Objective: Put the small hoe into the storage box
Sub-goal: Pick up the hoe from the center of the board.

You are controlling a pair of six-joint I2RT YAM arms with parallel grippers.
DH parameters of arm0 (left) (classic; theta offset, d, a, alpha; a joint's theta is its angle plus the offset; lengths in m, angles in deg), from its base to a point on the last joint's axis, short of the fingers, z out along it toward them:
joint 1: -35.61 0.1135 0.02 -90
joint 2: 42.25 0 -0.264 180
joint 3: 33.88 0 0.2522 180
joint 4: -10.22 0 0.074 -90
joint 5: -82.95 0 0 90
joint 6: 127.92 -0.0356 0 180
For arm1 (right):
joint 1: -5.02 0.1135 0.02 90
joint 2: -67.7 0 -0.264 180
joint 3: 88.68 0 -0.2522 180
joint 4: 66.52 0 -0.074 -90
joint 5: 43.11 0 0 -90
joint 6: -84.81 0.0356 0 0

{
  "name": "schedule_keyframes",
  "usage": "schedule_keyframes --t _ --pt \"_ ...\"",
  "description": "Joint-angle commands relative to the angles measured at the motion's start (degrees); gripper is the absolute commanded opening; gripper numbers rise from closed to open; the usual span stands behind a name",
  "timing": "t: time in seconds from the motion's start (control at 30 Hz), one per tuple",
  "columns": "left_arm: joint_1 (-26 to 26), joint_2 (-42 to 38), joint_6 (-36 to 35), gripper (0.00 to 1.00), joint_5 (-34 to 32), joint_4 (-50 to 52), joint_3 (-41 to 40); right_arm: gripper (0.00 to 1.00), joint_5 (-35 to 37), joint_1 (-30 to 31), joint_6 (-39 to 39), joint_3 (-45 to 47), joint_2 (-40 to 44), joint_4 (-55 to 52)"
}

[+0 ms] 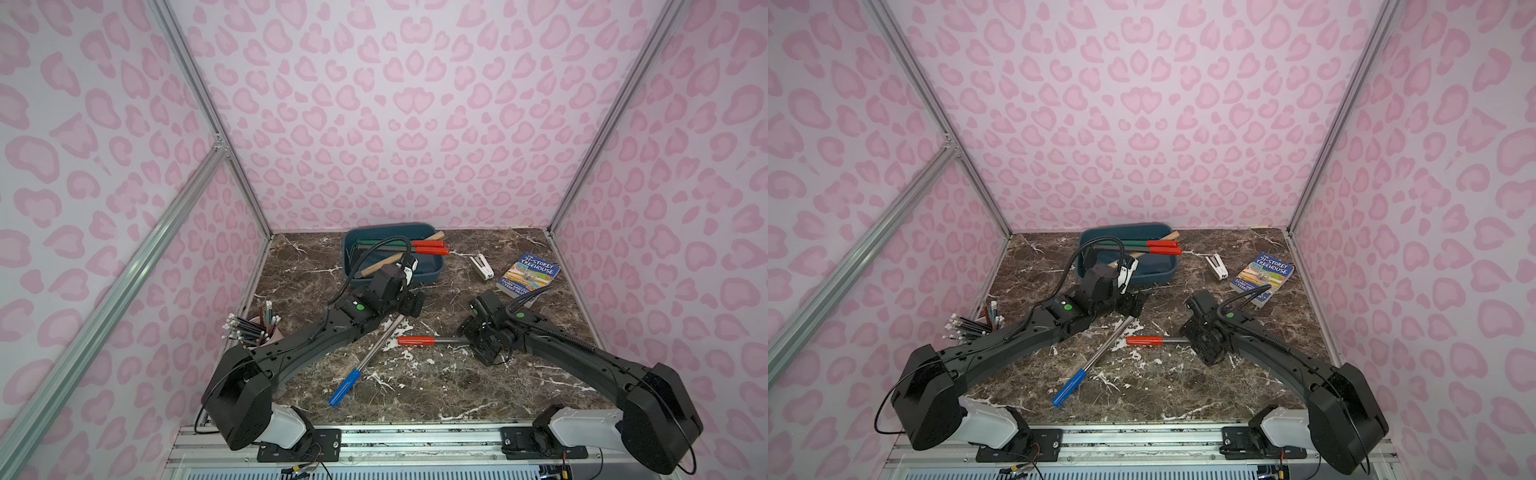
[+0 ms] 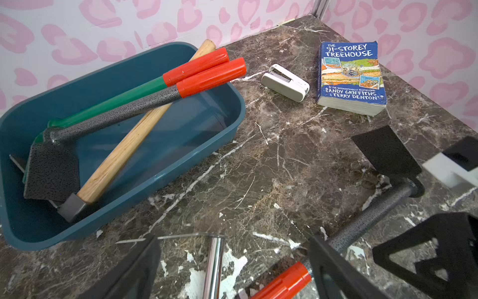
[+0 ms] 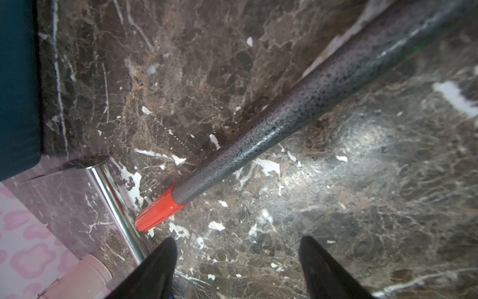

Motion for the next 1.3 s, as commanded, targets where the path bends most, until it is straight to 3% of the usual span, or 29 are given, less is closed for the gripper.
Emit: schedule_keyframes --t 0.0,0.3,0.53,0.8,1.27 --pt "-0.05 -0.49 -0.23 0.93 -0.14 -0.14 -0.11 0.76 1.84 0.65 3.86 -0.43 -1.56 -0.58" --pt "-0.06 -1.44 -0.24 0.93 -0.23 -0.03 -1.07 0.67 5.72 0.73 7.53 -0.69 -4.77 -1.42" --pt "-0.06 -1.79 -0.07 0.92 0.04 0.05 -1.59 0.65 7.36 -0.21 7.17 -3.23 -9.04 -1.53" --pt "-0.05 -1.19 -0.07 0.92 0.52 0.03 -1.79 0.64 9.14 -1.40 5.72 -8.57 -16.65 -4.49" --pt "-0.06 -0.18 -0.59 0.92 0.74 -0.14 -1.70 0.69 14.72 -5.17 -0.20 -10.09 -19.68 -1.80"
